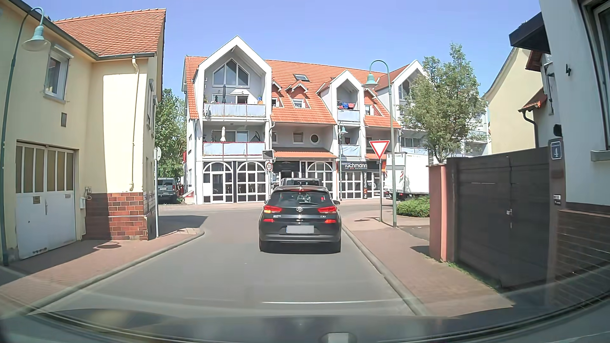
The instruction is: Follow the waypoints while adhering to traffic rules and regulations
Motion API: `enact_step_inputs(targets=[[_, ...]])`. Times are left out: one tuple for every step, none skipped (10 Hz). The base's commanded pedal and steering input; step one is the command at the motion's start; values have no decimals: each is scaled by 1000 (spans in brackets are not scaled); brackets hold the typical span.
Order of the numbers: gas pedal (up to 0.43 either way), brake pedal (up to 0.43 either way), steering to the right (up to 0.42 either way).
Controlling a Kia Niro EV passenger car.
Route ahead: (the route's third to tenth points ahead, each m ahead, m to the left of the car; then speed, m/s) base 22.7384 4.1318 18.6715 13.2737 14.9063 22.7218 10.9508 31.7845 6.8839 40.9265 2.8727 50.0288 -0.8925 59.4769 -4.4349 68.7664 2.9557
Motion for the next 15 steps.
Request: enact_step_inputs(targets=[[0,183,5],[0,195,5],[0,207,2],[0,207,-2],[0,207,-2],[0,207,-1],[0,207,-1],[0,207,-2],[0,207,-3],[0,207,-6],[0,207,-8],[0,207,-8],[0,207,-10],[0,213,-11],[0,213,-11]])
